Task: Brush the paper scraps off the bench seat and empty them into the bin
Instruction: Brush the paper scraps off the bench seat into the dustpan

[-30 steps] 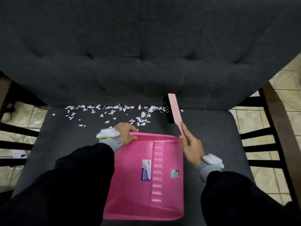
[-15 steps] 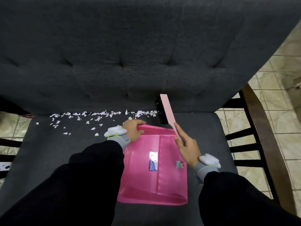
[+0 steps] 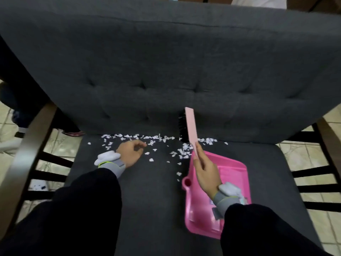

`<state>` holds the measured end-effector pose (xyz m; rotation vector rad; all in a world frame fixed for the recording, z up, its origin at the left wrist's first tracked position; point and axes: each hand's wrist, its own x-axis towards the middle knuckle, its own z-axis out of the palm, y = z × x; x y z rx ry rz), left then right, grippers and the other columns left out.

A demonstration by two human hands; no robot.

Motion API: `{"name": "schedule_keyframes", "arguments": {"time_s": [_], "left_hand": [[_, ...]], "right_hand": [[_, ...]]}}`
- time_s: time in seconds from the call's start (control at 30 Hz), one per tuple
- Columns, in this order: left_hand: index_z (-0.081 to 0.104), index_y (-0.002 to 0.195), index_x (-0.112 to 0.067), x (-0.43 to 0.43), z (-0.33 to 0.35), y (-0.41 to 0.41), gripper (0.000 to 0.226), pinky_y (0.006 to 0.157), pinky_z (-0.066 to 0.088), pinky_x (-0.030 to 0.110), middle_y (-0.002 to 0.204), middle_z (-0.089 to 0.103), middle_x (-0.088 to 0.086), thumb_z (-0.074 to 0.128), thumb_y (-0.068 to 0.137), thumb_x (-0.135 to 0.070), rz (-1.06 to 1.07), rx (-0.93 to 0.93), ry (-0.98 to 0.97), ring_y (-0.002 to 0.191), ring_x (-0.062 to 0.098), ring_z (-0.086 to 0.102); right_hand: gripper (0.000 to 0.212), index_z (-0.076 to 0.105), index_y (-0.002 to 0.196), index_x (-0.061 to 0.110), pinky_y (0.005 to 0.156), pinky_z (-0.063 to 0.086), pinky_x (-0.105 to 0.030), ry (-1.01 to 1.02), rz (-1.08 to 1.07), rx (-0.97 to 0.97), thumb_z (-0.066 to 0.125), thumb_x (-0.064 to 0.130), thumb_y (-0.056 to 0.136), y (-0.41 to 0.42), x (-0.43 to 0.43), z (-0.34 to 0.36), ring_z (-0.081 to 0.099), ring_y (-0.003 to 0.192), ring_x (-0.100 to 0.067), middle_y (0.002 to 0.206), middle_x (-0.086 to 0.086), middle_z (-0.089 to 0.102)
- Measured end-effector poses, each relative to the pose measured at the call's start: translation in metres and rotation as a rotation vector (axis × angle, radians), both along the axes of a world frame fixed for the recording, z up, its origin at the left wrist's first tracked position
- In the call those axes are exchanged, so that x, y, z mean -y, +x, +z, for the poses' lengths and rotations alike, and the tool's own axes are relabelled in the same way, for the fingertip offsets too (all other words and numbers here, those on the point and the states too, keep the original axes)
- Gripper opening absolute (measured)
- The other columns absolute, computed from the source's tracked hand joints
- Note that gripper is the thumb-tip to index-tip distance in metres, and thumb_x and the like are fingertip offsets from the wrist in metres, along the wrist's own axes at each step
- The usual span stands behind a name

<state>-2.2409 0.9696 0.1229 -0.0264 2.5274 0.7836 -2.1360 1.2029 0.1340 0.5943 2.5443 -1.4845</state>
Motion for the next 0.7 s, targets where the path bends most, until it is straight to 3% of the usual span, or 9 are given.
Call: {"name": "schedule_keyframes", "arguments": {"time_s": [0.1,0.2,0.27,0.33,0.37,0.43,0.53,0.63,0.7], "left_hand": [[0.069,0.102,-0.019,0.066,-0.004,-0.014,0.021,0.080,0.037,0.013,0.101,0.069,-0.003,0.056,0.088,-0.010,0.032,0.002,0.046,0.094,0.012,0.062],[0.069,0.096,-0.019,0.132,-0.006,-0.019,0.018,0.081,0.039,0.016,0.097,0.070,0.000,0.057,0.087,-0.009,0.045,0.005,0.059,0.091,0.015,0.064],[0.067,0.089,-0.023,0.156,-0.010,-0.021,0.019,0.084,0.045,0.022,0.092,0.070,0.003,0.057,0.087,-0.006,0.049,0.025,0.085,0.092,0.020,0.065],[0.063,0.086,-0.024,0.191,-0.013,-0.026,0.021,0.088,0.046,0.028,0.090,0.068,0.003,0.056,0.087,-0.004,0.040,0.034,0.093,0.090,0.020,0.064],[0.063,0.086,-0.024,0.204,-0.016,-0.027,0.021,0.087,0.046,0.028,0.090,0.068,0.002,0.056,0.087,-0.004,0.040,0.028,0.091,0.089,0.019,0.063],[0.064,0.088,-0.022,0.212,-0.020,-0.029,0.020,0.080,0.044,0.024,0.089,0.066,-0.001,0.055,0.088,-0.004,0.048,0.007,0.096,0.088,0.018,0.062],[0.066,0.094,-0.016,0.221,-0.032,-0.029,0.019,0.077,0.044,0.020,0.089,0.065,-0.002,0.053,0.088,-0.003,0.075,-0.008,0.120,0.086,0.015,0.059],[0.067,0.096,-0.013,0.222,-0.041,-0.022,0.020,0.068,0.038,0.002,0.087,0.065,-0.003,0.052,0.088,-0.002,0.089,-0.013,0.140,0.074,-0.001,0.058],[0.067,0.096,-0.013,0.223,-0.047,-0.017,0.021,0.065,0.037,-0.001,0.086,0.065,-0.002,0.052,0.088,0.000,0.109,-0.007,0.163,0.068,-0.013,0.057]], "right_hand": [[0.047,0.037,0.143,0.023,0.085,0.042,-0.036,0.032,-0.164,-0.010,0.044,0.012,0.098,0.005,0.060,-0.002,0.056,0.105,-0.042,0.116,-0.029,0.061],[0.047,0.039,0.143,0.023,0.070,0.040,-0.026,0.025,-0.299,-0.029,0.044,0.012,0.097,0.010,0.126,-0.007,0.063,0.092,-0.038,0.111,-0.022,0.066],[0.047,0.041,0.141,0.027,0.061,0.037,-0.021,0.031,-0.256,0.013,0.046,0.014,0.096,0.015,0.155,-0.016,0.063,0.069,-0.022,0.096,-0.020,0.070],[0.049,0.040,0.141,0.031,0.059,0.036,-0.023,0.020,-0.163,0.065,0.047,0.016,0.096,0.015,0.204,-0.027,0.054,0.056,-0.017,0.083,-0.017,0.069],[0.049,0.038,0.142,0.033,0.062,0.038,-0.025,0.014,-0.100,0.084,0.047,0.017,0.096,0.013,0.223,-0.034,0.057,0.057,-0.017,0.083,-0.017,0.069],[0.050,0.035,0.143,0.034,0.068,0.042,-0.029,0.048,0.046,0.147,0.046,0.019,0.096,0.004,0.244,-0.043,0.066,0.079,-0.033,0.091,-0.018,0.070],[0.050,0.033,0.143,0.038,0.083,0.047,-0.033,0.143,0.249,0.243,0.044,0.024,0.096,-0.021,0.276,-0.063,0.062,0.099,-0.037,0.106,-0.018,0.069],[0.051,0.032,0.142,0.042,0.091,0.046,-0.032,0.170,0.341,0.310,0.045,0.027,0.095,-0.036,0.291,-0.074,0.059,0.109,-0.036,0.115,-0.016,0.066],[0.052,0.032,0.142,0.042,0.092,0.045,-0.030,0.179,0.359,0.339,0.046,0.025,0.094,-0.039,0.289,-0.080,0.058,0.111,-0.034,0.117,-0.014,0.065]]}}
